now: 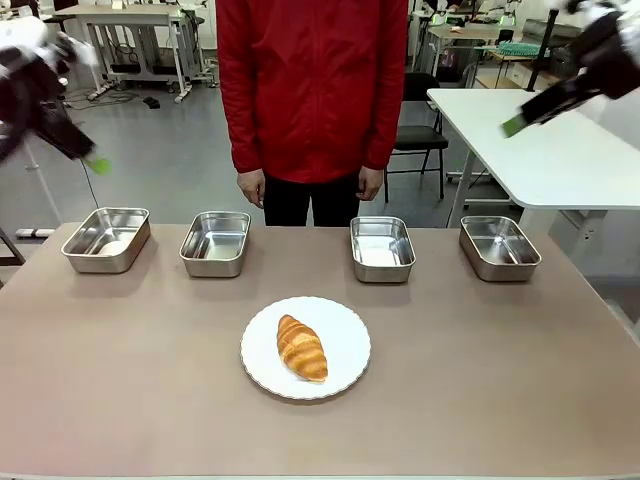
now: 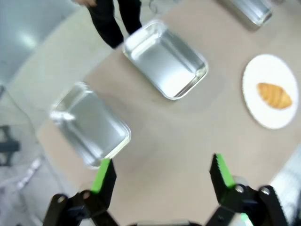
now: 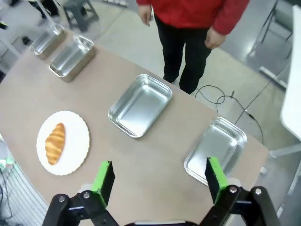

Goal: Place the bread in the container.
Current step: Place the Butter Roll into the Airtight Container indicated by the human.

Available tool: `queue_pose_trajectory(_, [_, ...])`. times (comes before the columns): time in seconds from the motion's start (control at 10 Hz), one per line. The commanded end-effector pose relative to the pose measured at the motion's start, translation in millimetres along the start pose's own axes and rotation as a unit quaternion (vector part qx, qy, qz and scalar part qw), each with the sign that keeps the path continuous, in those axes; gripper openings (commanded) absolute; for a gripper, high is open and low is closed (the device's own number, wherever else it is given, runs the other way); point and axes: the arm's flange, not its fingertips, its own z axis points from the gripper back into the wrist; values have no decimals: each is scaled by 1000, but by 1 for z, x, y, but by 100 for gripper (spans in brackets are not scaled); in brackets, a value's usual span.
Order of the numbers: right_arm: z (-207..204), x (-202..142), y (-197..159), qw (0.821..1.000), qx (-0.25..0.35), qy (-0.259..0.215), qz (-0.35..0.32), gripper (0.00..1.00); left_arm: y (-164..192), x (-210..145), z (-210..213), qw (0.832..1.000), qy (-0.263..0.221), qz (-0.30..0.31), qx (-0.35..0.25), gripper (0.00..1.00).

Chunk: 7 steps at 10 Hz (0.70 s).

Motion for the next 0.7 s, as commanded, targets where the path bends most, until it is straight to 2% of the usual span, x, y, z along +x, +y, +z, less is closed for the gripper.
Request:
queue_pose_trajectory(0.0, [13,-30,-48,999,38,-10,24,100,60,-4,4,996,-19,-64,-52,100])
queue_pose_trajectory(0.2, [35,-73,-84,997,62,-28,46,100,110,-37,26,990,-90,-84,-66,100])
queue_pose_trajectory(0.4, [42,-102,-97,995,66,-56,56,100,123,-58,43,983,-145,-93,-56,100])
queue_pose_trajectory(0.5, [42,-80,-90,998,46,-23,35,100,102,-58,44,981,-145,-119,-54,100])
queue_pose_trajectory(0.6, [42,-80,-90,998,46,-23,35,100,121,-61,40,989,-116,-87,-40,100])
